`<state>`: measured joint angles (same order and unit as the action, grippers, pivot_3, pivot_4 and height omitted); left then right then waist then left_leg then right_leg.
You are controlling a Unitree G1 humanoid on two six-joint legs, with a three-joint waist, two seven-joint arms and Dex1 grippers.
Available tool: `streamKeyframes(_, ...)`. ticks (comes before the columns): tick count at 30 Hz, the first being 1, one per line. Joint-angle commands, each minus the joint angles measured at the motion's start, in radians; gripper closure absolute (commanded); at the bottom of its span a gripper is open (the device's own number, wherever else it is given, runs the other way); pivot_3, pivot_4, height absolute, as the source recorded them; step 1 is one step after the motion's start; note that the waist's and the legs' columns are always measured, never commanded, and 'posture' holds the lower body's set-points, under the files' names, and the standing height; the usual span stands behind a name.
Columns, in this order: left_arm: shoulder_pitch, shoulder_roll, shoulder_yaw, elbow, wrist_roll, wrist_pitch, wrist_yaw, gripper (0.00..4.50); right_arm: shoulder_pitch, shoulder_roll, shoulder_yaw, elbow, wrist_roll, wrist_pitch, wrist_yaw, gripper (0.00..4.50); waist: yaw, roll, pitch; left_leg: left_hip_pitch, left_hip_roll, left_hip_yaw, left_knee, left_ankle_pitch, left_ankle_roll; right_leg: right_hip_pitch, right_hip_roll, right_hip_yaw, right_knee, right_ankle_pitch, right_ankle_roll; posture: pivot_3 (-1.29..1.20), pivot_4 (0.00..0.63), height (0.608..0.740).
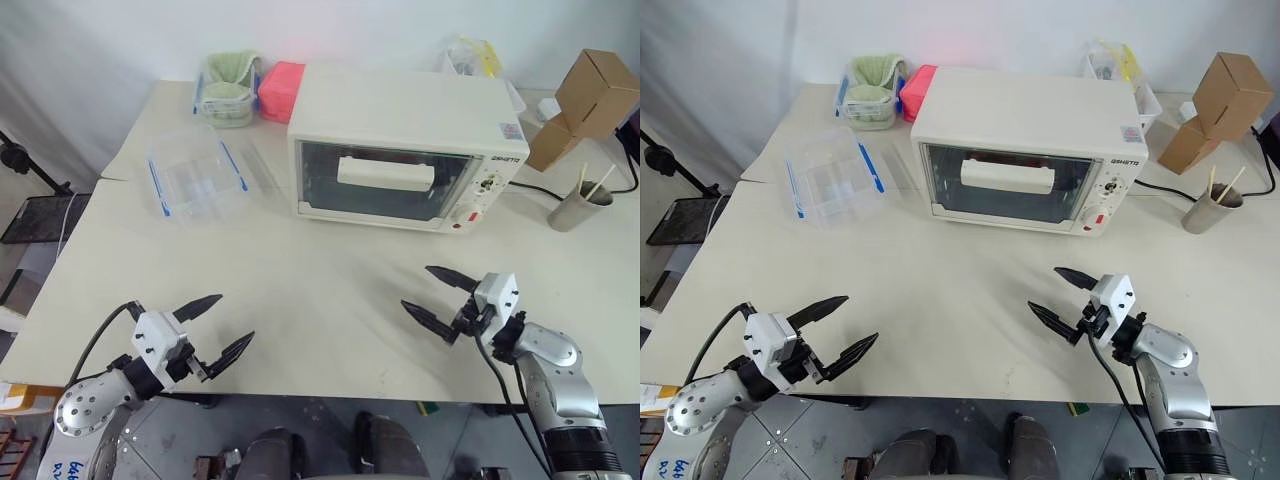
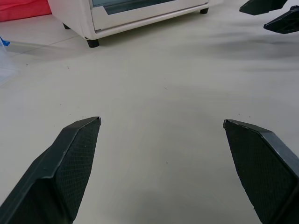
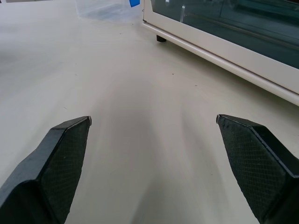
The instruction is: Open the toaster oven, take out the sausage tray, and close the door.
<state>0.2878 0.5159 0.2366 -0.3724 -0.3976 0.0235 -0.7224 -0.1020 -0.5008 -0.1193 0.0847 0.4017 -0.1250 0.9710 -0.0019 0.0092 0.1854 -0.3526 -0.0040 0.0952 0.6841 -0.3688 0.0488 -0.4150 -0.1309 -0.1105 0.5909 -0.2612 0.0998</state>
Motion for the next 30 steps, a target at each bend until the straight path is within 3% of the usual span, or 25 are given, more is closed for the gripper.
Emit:
streamKeyframes(1,-0.011,0.001,0.012,-0.004,-0.01,-0.001,0.005,0.02,-0.02,-0.014,-0.029,-0.017,0.026,-0.005,0.008,0.0,0.0,0.0,0.0,0.0,0.0,0.0,0.0,0.0,0.0,0.0,0.0,0.0,0.0,0.0,0.0,0.0,0.15,0.74)
streamKeyframes(8,-0.167,0.065,0.117,0.009,-0.337,0.247,-0.037,0.02,-0.174,-0.027,-0.063,-0.048,0.107,0.145,-0.038,0.0,-0.001,0.0,0.0,0.0,0.0,-0.001,0.001,0.001,-0.001,0.0,0.0,0.0,0.002,0.0,0.0,0.0,0.15,0.74)
streamKeyframes(10,-0.23,0.067,0.135,0.026,-0.372,0.281,-0.013,0.02,-0.219,-0.027,-0.067,-0.039,0.109,0.171,-0.056,0.0,0.0,0.0,0.0,0.0,0.0,-0.001,0.001,0.001,-0.001,0.0,0.0,0.0,0.002,0.0,0.0,0.0,0.15,0.74)
streamKeyframes(19,-0.434,0.01,0.063,0.115,-0.339,0.289,-0.01,0.02,-0.359,0.009,-0.076,-0.045,0.144,0.193,-0.082,0.0,0.0,0.0,0.0,-0.001,-0.001,0.0,0.001,0.001,0.0,0.0,0.003,-0.008,0.002,0.0,0.0,0.0,0.15,0.74)
streamKeyframes(30,-0.495,-0.013,-0.014,0.201,-0.284,0.298,-0.032,0.02,-0.265,-0.016,-0.027,-0.208,0.162,0.221,0.003,0.0,0.0,0.0,0.0,-0.001,0.0,0.001,0.004,0.002,0.001,0.001,0.007,-0.009,0.002,0.0,0.0,0.0,0.15,0.74)
